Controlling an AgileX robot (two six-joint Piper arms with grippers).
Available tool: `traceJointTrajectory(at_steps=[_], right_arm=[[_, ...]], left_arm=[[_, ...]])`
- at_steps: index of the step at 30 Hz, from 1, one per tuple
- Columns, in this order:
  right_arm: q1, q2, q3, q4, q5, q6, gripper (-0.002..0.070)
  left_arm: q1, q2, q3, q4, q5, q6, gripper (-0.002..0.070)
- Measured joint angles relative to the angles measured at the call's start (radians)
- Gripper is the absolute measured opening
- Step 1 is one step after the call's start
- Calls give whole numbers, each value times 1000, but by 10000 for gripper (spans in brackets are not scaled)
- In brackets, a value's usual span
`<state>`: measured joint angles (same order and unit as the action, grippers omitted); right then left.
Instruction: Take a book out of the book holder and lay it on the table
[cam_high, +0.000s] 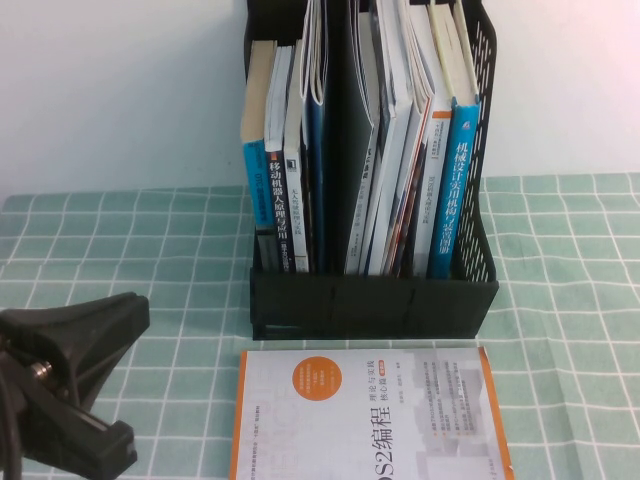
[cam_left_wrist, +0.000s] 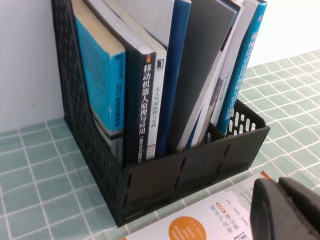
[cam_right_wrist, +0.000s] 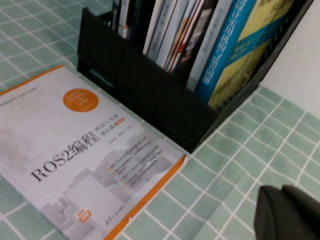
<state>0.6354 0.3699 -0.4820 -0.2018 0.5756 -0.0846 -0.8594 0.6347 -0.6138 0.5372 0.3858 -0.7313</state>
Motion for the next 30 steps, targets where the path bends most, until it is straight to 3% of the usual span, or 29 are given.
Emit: traceJointTrajectory(at_steps=[9,30], right_arm=[[0,-203,193,20,-23,23,-1],[0,-210,243,49,4,27,-1]], left_arm=[[0,0,0,18,-39,1,-3],[0,0,7,6,-48,5,-3]])
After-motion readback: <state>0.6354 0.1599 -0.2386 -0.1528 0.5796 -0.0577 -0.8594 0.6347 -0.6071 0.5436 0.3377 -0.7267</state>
